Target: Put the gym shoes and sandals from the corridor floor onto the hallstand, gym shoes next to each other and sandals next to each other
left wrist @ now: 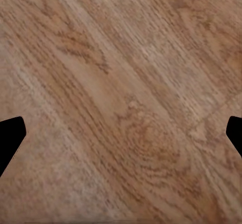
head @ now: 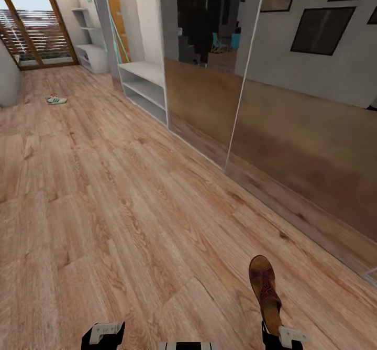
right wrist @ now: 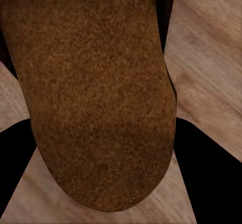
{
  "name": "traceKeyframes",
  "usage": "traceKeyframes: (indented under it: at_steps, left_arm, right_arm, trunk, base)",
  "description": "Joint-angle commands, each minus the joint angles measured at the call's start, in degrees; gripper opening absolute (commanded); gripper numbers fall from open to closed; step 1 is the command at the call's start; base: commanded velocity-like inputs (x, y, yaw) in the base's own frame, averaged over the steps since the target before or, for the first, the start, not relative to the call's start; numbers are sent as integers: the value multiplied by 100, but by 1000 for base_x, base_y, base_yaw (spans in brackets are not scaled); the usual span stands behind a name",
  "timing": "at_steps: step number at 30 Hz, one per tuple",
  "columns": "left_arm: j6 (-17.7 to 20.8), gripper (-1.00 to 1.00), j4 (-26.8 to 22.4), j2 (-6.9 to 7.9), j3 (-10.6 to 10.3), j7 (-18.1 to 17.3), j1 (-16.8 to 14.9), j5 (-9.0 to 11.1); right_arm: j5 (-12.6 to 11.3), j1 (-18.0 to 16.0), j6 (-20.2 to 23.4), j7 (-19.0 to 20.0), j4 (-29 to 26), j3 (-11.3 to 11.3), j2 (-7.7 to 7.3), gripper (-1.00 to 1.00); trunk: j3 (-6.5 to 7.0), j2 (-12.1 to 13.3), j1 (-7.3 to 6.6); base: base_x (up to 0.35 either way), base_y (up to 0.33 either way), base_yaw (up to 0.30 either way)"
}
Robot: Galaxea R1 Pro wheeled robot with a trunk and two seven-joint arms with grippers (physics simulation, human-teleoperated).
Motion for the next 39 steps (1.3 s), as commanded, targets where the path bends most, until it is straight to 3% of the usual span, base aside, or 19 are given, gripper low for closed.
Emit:
traceKeyframes:
  at_steps: [1,25,39]
  left_arm:
    - [-11,100,8,1,49,-57,-4,6]
    - [-23,100,6,-1,49,-19,-4,8]
    - [-8,100,5,-52,54,-1,-4,17]
  right_arm:
    - [63,-3,-13,-40,4,-16,1,-100]
    - [64,-3,-13,-36,4,-16,1,-100]
    - [64,-3,-9,-23,0,-16,1,-100]
  trunk:
    - [2,-1,-1]
    - [189,-1,-1]
    - [295,-1,-1]
  base:
    - [0,0,231]
    - [2,0,138]
    - [290,1,82]
